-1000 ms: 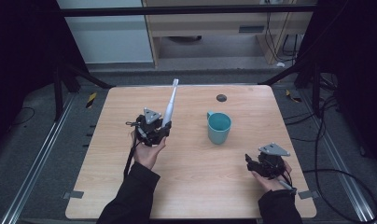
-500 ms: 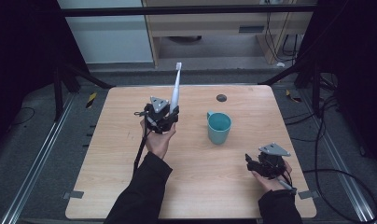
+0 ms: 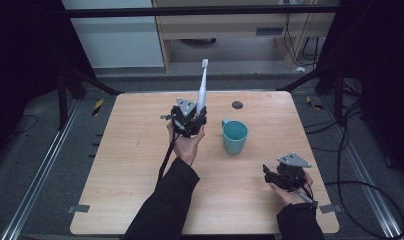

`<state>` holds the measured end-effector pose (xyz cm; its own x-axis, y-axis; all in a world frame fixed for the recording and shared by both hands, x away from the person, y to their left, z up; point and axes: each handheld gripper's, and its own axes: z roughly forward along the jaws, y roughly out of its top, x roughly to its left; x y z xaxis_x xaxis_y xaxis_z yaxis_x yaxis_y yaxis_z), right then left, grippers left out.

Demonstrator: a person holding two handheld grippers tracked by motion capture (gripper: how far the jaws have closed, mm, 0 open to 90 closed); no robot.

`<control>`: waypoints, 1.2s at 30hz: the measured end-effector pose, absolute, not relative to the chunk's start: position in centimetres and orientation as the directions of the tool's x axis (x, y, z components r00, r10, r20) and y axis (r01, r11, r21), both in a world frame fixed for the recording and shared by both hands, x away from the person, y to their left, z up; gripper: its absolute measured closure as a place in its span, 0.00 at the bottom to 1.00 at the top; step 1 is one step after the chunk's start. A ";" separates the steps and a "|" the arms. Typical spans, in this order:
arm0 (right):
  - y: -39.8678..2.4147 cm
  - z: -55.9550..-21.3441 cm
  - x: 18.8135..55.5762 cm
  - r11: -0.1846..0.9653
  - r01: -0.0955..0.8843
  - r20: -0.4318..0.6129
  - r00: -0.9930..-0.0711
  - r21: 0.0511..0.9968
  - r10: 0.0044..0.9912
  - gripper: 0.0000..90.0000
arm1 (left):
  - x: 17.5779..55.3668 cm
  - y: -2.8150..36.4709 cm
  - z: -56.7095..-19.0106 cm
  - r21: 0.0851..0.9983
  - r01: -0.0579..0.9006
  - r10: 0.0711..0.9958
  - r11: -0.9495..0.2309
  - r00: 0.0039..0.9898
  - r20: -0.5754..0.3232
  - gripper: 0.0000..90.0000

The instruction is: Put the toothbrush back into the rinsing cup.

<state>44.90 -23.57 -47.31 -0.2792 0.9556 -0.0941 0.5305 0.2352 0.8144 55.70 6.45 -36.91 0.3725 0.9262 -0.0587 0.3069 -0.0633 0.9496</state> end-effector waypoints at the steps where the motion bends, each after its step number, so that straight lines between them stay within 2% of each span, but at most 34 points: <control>1: -23.6 -47.3 44.9 0.236 0.528 -0.096 -0.280 0.815 0.955 0.29 | 55.7 6.1 -36.9 0.950 0.305 0.925 -0.062 0.376 -0.060 0.73; 15: -23.5 -47.3 44.9 0.235 0.515 -0.097 -0.280 0.824 0.955 0.27 | 56.5 3.0 -36.4 0.960 0.279 0.905 -0.024 0.415 -0.098 0.73; 36: -23.5 -47.5 45.0 0.240 0.515 -0.098 -0.287 0.823 0.953 0.26 | 57.6 -1.4 -37.6 0.963 0.264 0.878 -0.048 0.470 -0.086 0.73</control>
<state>45.04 -23.46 -47.49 -0.2868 0.9530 -0.0982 0.5148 0.2398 0.8231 57.60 -1.40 -37.58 0.4705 0.8783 -0.0856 0.2645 -0.0478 0.9632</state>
